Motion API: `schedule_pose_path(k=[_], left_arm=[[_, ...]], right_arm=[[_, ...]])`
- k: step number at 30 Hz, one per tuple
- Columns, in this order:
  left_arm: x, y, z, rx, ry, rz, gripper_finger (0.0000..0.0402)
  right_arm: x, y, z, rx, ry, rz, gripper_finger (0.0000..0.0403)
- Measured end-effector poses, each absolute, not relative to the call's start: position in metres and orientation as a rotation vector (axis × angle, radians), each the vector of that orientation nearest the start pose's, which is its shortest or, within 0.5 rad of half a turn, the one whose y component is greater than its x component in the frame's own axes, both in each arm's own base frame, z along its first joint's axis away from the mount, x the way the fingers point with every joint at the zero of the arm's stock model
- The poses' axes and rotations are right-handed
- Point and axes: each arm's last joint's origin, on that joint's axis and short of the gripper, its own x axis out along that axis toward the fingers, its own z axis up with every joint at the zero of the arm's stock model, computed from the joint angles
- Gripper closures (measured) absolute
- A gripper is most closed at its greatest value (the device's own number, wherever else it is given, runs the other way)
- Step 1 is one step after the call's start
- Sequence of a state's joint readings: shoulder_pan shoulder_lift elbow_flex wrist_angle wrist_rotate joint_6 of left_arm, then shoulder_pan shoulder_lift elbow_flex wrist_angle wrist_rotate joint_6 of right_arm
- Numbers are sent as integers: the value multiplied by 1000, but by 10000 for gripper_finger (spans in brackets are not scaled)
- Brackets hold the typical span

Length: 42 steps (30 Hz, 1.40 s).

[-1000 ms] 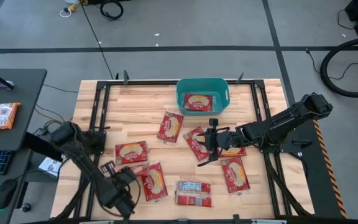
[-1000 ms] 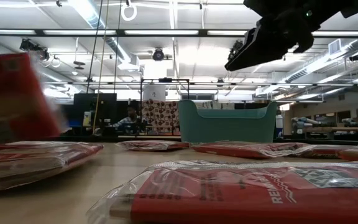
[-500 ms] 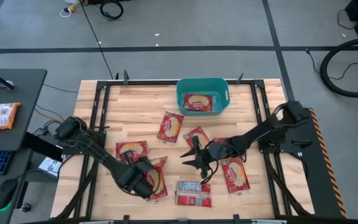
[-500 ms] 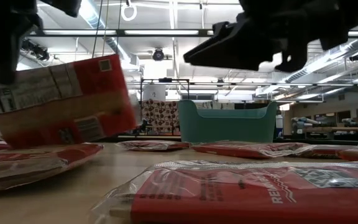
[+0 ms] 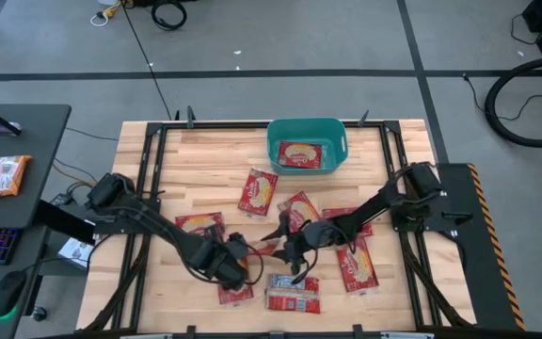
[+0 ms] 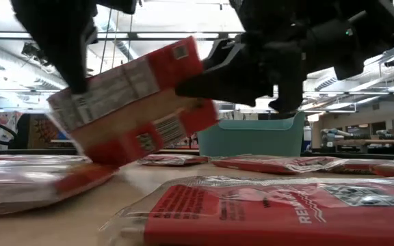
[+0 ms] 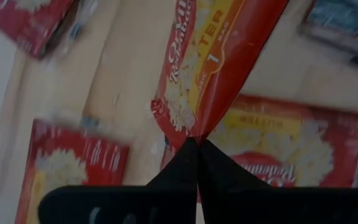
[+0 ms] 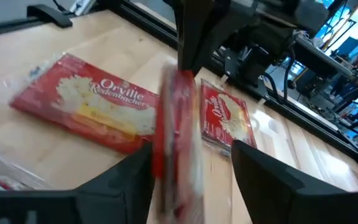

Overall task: Sort popcorn bags into baskets
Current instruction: Put the red popcorn bag into the blue bin

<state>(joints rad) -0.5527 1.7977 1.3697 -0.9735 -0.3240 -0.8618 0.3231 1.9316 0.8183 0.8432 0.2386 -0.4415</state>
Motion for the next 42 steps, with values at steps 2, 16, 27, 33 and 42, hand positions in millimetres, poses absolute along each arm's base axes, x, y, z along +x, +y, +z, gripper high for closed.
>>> schedule_pose_path(k=[2, 16, 27, 33, 42], left_arm=[[299, -171, 220, -142, 1203, 347, 401], [305, -174, 223, -162, 1148, 311, 359], [321, -177, 243, -156, 958, 359, 210], [336, -171, 219, -74, 977, 421, 196], [346, -158, 208, -100, 1062, 395, 266]], right_arm=[[352, 109, 128, -522, 245, 139, 205], [351, 108, 124, -521, 282, 152, 361], [353, 102, 124, -458, 296, 116, 360], [354, 101, 126, -437, 272, 108, 361], [354, 102, 127, -434, 265, 107, 361]])
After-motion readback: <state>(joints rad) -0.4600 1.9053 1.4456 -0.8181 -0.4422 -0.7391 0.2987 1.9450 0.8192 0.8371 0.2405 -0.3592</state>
